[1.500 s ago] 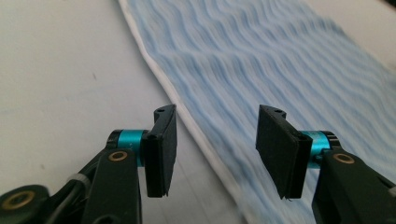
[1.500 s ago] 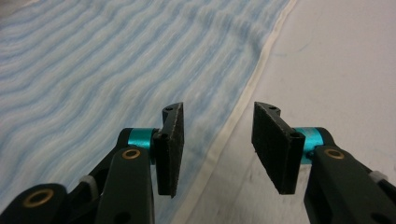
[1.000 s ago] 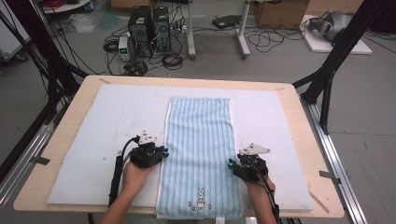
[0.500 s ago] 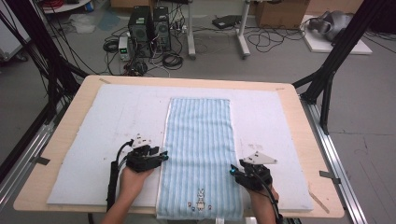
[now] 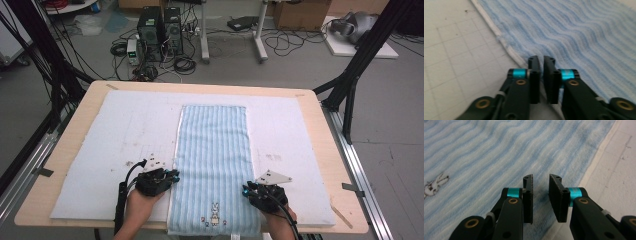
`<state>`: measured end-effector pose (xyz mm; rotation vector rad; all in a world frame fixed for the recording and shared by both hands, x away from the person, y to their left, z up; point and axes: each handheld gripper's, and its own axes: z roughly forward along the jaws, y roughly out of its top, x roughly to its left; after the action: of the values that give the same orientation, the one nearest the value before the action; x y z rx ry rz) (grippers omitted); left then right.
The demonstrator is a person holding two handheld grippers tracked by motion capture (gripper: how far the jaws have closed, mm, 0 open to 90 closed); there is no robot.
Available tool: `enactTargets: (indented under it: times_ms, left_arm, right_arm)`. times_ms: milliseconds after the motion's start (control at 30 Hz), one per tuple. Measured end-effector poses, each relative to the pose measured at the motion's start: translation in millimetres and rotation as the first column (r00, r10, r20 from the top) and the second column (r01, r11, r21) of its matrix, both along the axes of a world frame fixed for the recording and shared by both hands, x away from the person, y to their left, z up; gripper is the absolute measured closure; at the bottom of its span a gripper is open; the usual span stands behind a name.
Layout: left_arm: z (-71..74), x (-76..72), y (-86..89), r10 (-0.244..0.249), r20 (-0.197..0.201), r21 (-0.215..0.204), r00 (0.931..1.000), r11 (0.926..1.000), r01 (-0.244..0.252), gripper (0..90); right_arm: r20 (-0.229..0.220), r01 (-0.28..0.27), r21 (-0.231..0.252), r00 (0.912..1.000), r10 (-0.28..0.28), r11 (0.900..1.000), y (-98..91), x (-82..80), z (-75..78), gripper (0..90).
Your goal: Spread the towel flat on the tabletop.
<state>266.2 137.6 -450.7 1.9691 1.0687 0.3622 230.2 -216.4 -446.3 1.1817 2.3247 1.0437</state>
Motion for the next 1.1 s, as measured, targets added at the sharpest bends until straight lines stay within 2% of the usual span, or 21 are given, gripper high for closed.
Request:
enactTargets:
  times_ms: [133,200,267,333,367,433,467,500,567,600,667,833,1000,1100]
  left_arm:
    - [1.1,-0.4,1.5,0.016,-0.014,-0.017,0.9998,0.9997,-0.016,85.6]
    - [2.3,0.7,4.8,0.029,-0.012,-0.035,0.9995,0.9990,-0.029,72.8]
    - [4.7,2.8,11.8,0.055,0.017,-0.074,0.9984,0.9958,-0.053,58.9]
    - [8.4,6.2,20.9,0.063,0.062,-0.160,0.9961,0.9858,-0.052,46.3]
    - [10.3,7.8,24.4,0.056,0.082,-0.198,0.9951,0.9794,-0.039,43.9]
    - [14.6,9.8,29.5,0.062,0.131,-0.227,0.9894,0.9734,-0.031,35.0]
    - [17.6,11.7,32.4,0.066,0.150,-0.258,0.9865,0.9658,-0.026,30.5]
    - [20.0,13.5,34.1,0.073,0.160,-0.267,0.9844,0.9634,-0.028,27.0]
    - [24.2,17.3,36.4,0.087,0.175,-0.247,0.9808,0.9682,-0.042,17.3]
    - [25.3,18.4,37.9,0.085,0.176,-0.252,0.9807,0.9669,-0.039,15.8]
    - [26.8,19.6,41.3,0.091,0.173,-0.286,0.9807,0.9574,-0.038,15.8]
    - [26.7,19.0,46.0,0.073,0.178,-0.272,0.9813,0.9620,-0.022,15.9]
    - [27.8,18.3,50.6,0.074,0.175,-0.295,0.9817,0.9554,-0.019,15.9]
    - [28.5,20.1,51.5,0.075,0.173,-0.292,0.9821,0.9562,-0.022,15.9]
  right_arm:
    - [-0.002,-0.032,0.003,0.9995,0.032,0.9995,0.0,-1.0,1.7,64.2]
    - [0.032,-0.023,0.033,0.9992,0.022,0.9992,-3.7,-1.5,4.6,59.9]
    - [0.072,0.000,0.062,0.9974,-0.004,0.9981,-9.2,-0.8,9.7,55.5]
    - [0.112,0.036,0.074,0.9927,-0.044,0.9966,-15.8,1.3,16.8,43.6]
    - [0.122,0.058,0.097,0.9901,-0.069,0.9936,-20.0,3.2,20.8,39.8]
    - [0.136,0.084,0.130,0.9855,-0.101,0.9880,-27.2,6.5,27.7,30.7]
    - [0.151,0.089,0.138,0.9824,-0.110,0.9864,-31.1,8.9,31.1,27.8]
    - [0.164,0.100,0.138,0.9789,-0.123,0.9853,-34.9,11.3,35.2,24.1]
    - [0.180,0.109,0.136,0.9746,-0.133,0.9847,-38.9,15.4,39.9,16.3]
    - [0.188,0.117,0.129,0.9722,-0.140,0.9847,-40.6,18.2,42.4,11.6]
    - [0.194,0.114,0.118,0.9716,-0.135,0.9865,-42.5,21.9,45.0,10.8]
    - [0.190,0.091,0.109,0.9756,-0.110,0.9899,-43.1,26.2,44.5,10.8]
    - [0.181,0.088,0.119,0.9774,-0.109,0.9890,-43.1,26.2,42.8,10.8]
    - [0.190,0.087,0.124,0.9756,-0.110,0.9884,-42.4,27.3,43.7,10.8]
